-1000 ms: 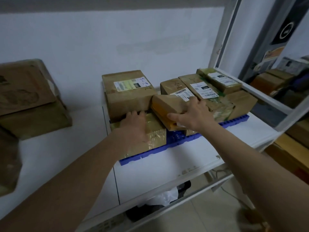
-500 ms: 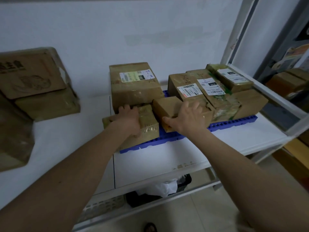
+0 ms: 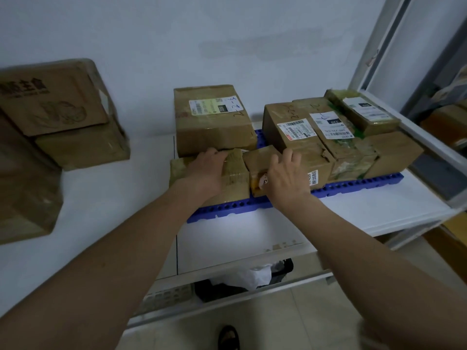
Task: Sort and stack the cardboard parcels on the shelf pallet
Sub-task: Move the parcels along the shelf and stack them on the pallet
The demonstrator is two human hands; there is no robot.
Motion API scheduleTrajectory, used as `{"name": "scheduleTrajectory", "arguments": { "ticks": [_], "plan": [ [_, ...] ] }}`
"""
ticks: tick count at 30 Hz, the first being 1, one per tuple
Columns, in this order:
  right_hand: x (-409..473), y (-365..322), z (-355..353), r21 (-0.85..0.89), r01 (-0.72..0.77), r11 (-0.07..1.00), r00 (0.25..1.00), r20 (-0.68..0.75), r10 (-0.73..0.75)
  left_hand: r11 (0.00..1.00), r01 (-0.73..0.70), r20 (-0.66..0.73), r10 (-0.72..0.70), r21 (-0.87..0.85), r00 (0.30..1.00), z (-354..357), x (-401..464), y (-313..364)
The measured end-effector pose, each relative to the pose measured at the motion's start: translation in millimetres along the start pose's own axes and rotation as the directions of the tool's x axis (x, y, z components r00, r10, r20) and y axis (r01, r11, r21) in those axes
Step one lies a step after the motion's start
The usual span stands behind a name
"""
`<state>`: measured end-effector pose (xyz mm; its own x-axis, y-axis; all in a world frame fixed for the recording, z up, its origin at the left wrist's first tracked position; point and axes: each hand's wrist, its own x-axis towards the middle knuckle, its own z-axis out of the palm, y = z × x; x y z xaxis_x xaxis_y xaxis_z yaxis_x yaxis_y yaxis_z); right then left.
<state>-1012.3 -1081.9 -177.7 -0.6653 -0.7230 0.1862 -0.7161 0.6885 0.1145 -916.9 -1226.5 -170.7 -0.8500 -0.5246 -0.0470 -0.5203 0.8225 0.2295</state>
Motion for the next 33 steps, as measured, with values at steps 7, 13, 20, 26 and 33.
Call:
{"name": "scheduleTrajectory", "arguments": {
  "ticks": [7, 13, 20, 26, 33],
  "plan": [
    [1.7, -2.8, -3.5, -0.171, 0.161, 0.972, 0.983, 0.121, -0.141, 0.94, -0.053, -0.662, -0.197, -0.338, 0.723, 15.8, -33.0, -4.7],
    [10.0, -8.1, -5.4, -0.242, 0.272, 0.932, 0.96, 0.143, -0.243, 0.187, 0.447, 0.146, -0.777, -0.875, 0.612, 20.9, -33.2, -55.6],
    [15.5, -7.0, -2.5, -0.239, 0.297, 0.925, 0.939, 0.247, -0.238, -0.164, 0.363, 0.399, -0.397, -0.917, 0.827, 24.2, -33.9, -67.4],
    [14.5, -1.6, 1.9, -0.221, 0.303, 0.927, 0.933, 0.267, -0.241, -0.12, 0.398, 0.413, -0.369, -0.909, 0.833, 27.4, -29.4, -63.1],
    [16.6, -3.5, 4.9, -0.227, 0.3, 0.927, 0.934, 0.267, -0.237, -0.052, 0.447, 0.433, -0.373, -0.893, 0.821, 27.6, -27.8, -64.1]
  ]
}}
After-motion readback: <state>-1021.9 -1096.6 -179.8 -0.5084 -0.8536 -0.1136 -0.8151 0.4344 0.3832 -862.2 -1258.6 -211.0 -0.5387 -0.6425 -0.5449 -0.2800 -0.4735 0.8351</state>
